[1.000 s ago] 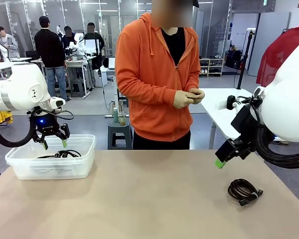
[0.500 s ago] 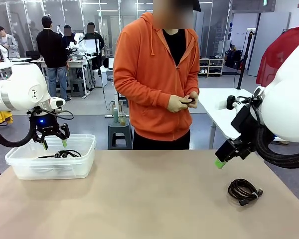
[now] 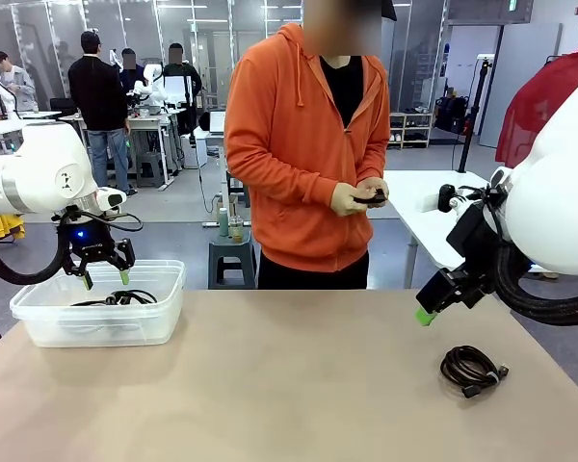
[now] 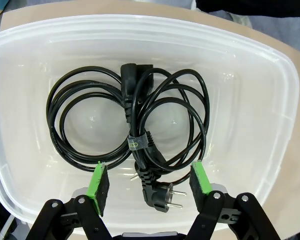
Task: Organize and store the cables.
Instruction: Place the USB Extension Cable into the Organizing box.
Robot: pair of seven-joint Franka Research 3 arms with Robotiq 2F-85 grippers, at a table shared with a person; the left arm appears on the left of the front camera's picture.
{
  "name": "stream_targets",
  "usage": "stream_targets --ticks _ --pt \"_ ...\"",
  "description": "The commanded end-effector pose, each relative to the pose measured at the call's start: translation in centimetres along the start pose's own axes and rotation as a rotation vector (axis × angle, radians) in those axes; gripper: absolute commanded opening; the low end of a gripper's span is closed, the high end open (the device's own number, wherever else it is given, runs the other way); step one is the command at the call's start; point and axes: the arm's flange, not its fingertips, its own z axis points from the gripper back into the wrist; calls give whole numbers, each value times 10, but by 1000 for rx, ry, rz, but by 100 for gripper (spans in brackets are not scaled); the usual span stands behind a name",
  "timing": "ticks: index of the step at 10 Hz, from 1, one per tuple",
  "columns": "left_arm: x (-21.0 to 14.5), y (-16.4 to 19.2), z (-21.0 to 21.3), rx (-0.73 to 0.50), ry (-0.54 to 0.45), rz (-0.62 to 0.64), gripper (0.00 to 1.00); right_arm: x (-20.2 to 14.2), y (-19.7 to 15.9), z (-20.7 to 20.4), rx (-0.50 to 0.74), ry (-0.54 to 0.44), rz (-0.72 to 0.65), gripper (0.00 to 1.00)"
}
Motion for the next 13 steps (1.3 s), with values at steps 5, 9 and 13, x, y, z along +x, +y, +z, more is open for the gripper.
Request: stream_targets --ticks 5,9,13 --pt "-21 -2 51 -29 -17 -210 100 -2 -1 0 -5 6 -8 100" --pt "-97 -8 110 -147 38 -655 100 -2 -1 0 -5 6 -8 100" --pt "-208 -36 163 -96 -129 -776 100 -2 -1 0 -5 6 -8 100"
